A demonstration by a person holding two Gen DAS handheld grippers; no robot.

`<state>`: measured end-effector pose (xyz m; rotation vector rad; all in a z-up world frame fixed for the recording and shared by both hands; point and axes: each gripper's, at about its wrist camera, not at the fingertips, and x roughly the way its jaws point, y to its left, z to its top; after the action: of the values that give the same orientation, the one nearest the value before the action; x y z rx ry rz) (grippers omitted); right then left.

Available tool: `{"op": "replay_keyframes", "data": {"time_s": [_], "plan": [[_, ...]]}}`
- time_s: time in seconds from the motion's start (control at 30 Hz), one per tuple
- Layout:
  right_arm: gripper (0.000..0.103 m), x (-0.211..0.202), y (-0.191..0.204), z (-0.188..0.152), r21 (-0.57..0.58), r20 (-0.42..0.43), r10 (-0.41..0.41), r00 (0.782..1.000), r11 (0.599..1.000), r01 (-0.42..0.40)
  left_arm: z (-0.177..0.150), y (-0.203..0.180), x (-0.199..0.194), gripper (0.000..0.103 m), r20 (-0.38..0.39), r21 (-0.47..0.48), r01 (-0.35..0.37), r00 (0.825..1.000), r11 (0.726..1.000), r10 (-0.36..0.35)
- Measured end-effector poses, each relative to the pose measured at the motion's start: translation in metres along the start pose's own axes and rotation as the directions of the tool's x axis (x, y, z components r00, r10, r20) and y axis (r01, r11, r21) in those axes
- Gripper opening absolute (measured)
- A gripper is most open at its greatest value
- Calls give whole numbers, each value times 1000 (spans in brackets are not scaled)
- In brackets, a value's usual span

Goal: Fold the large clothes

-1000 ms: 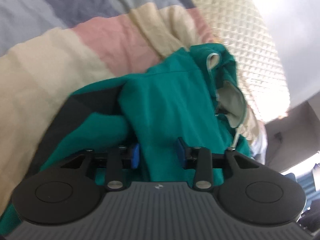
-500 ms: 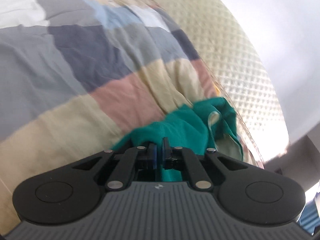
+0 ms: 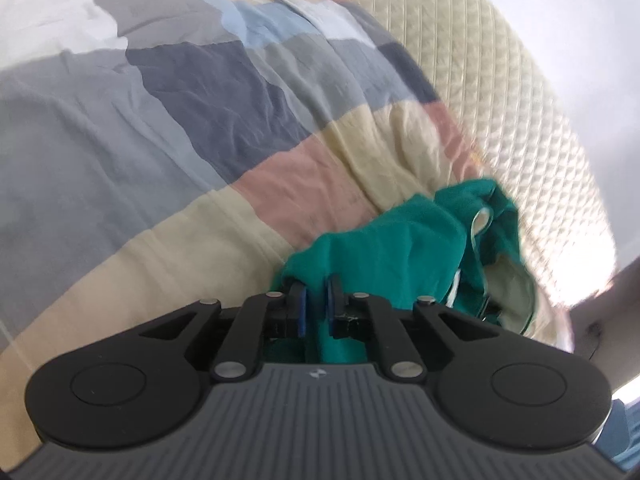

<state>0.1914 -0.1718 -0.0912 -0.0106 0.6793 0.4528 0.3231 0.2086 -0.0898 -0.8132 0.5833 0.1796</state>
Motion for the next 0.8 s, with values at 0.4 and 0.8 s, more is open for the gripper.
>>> {"op": "replay_keyframes", "data": {"time_s": [0.4, 0.8], "plan": [[47, -1, -5, -2, 20, -18, 13, 1000, 1000, -12, -41, -79, -46, 40, 27, 411, -60, 998, 910, 54], [47, -20, -9, 7, -29, 82, -66, 994, 997, 68, -140, -133, -28, 40, -210, 628, 121, 978, 769, 17]]}}
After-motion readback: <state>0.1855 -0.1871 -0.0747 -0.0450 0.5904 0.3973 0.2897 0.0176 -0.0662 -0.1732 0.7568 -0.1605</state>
